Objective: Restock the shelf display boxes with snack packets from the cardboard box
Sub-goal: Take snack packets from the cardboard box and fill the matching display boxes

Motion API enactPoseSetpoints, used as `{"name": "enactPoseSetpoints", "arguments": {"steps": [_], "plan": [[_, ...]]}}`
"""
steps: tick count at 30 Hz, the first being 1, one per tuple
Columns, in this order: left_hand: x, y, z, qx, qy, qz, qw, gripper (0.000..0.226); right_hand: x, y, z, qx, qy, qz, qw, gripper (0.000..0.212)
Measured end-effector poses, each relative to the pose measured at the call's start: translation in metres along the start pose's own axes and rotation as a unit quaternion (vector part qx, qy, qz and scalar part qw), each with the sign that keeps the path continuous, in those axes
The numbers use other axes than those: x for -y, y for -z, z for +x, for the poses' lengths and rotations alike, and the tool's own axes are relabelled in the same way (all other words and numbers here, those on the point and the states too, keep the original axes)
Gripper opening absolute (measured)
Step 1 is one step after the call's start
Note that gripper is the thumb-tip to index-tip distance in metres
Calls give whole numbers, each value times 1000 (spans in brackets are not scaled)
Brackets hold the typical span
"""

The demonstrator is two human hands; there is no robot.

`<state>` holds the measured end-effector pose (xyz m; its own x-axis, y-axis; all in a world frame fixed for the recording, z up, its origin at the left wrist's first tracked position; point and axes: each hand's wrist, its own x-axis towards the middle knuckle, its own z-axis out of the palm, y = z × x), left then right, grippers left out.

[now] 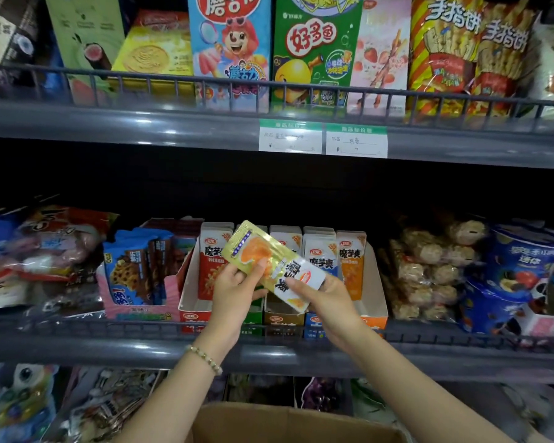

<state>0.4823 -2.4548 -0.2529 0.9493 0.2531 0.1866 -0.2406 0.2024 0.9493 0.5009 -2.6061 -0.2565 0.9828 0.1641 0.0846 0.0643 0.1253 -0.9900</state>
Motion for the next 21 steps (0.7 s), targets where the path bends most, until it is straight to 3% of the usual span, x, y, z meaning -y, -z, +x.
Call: {"name": "enactPoseSetpoints", "arguments": {"steps": [3,6,9,12,18,21], "plan": [[6,21,12,32,-22,115,993,18,14,18,9,-70,49,-36,996,14],[14,40,21,79,-71,277,955,23,35,39,27,-111,112,-134,978,17],[20,45,22,177,-71,410,892,36,52,47,48,-77,139,-312,937,43],[24,45,21,246,-65,497,830,43,51,39,64,-26,136,-462,876,45],[26,43,29,240,-73,477,842,35,39,9,99,37,176,-634,752,42],[28,43,32,242,-75,476,842,35,29,7,114,49,206,-663,718,40]]}}
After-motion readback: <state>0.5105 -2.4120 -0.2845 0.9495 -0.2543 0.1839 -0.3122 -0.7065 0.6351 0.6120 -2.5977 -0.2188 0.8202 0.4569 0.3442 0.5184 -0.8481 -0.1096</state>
